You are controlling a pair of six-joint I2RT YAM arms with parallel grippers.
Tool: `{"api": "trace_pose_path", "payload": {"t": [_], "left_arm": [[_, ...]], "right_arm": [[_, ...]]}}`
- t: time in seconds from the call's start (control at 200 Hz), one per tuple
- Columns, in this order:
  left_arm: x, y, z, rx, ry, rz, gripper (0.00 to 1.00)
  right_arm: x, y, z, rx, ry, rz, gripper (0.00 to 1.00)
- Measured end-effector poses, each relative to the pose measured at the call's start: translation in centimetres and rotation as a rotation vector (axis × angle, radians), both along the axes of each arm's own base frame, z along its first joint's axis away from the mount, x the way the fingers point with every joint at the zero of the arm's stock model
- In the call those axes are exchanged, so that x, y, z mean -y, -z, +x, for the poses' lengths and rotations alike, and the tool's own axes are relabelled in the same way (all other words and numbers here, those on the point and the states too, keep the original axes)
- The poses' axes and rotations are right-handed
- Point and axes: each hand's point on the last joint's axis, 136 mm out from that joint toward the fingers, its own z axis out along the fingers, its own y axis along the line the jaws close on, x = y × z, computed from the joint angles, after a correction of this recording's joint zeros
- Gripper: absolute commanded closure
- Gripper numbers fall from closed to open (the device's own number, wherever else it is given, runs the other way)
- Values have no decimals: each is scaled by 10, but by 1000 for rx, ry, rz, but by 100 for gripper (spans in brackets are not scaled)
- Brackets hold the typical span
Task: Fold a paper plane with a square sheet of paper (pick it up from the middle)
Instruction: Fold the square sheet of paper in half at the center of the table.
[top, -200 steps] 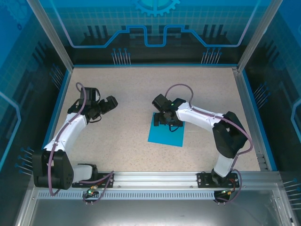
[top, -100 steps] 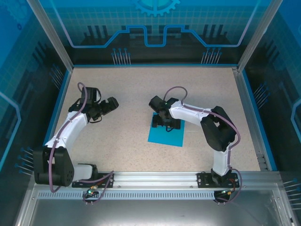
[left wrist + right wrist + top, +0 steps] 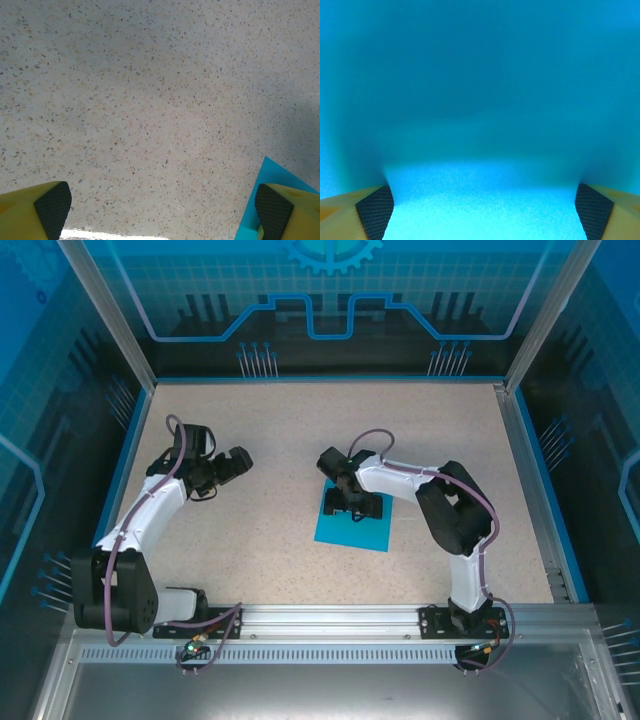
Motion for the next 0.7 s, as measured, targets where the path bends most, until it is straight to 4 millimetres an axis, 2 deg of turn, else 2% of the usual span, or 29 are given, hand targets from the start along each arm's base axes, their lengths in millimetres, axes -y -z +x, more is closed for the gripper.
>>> {"api": "trace_pose_path", "payload": {"t": [0.7], "left_arm": [[0, 2, 0, -10, 2, -2, 1]], "right_arm": [[2, 3, 0, -27, 0, 19, 20]]}}
